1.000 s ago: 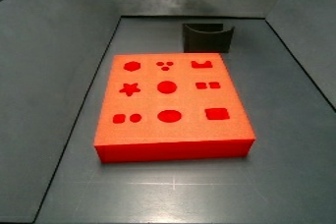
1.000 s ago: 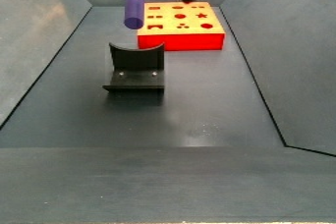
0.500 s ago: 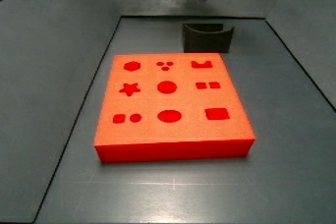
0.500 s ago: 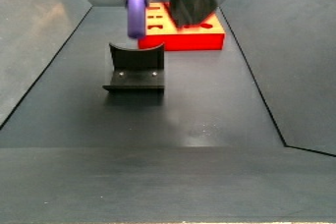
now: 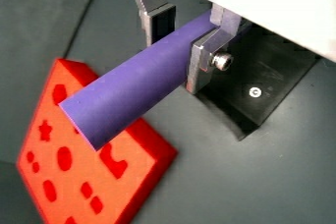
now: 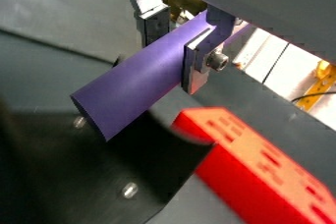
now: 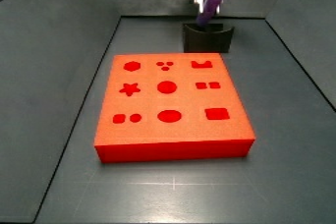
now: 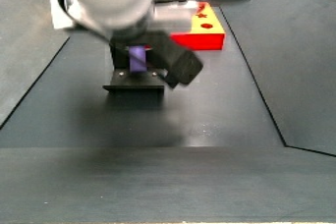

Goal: Pick up the round object. Move up. Place the round object on the fixture. Regrasp the round object. Move to above the board. Insert the round object.
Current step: Place the round object on the fixture, then regrasp the round object.

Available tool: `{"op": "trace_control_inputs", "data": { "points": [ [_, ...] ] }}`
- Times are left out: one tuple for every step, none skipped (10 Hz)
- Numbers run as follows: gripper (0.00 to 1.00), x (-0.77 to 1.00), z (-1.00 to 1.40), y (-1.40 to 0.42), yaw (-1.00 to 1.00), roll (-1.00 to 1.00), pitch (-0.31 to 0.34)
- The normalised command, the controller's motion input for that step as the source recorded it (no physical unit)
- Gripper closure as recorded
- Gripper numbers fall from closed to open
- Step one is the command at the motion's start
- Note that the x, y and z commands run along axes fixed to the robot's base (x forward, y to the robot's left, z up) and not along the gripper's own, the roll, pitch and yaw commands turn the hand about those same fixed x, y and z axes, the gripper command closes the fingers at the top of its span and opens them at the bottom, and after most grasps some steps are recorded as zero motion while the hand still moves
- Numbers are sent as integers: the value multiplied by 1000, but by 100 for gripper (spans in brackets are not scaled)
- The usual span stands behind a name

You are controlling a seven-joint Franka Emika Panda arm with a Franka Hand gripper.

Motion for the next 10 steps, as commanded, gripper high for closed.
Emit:
{"op": "trace_control_inputs", "data": {
  "points": [
    [100, 172, -917, 124, -198, -158, 29],
    [100, 128, -658, 99, -176, -163, -8],
    [100, 106, -482, 77, -150, -159, -24],
    [100, 92, -313, 65, -127, -147, -34],
    [100, 70, -212, 77, -96, -125, -51],
    [100, 62, -213, 76, -80, -120, -54],
    [100, 62, -213, 76, -63, -119, -53],
    [100, 0, -167, -500, 0, 0, 0],
    [0, 0, 0, 0, 0, 0, 0],
    [0, 0, 1000, 0, 101, 7, 13]
  ]
}}
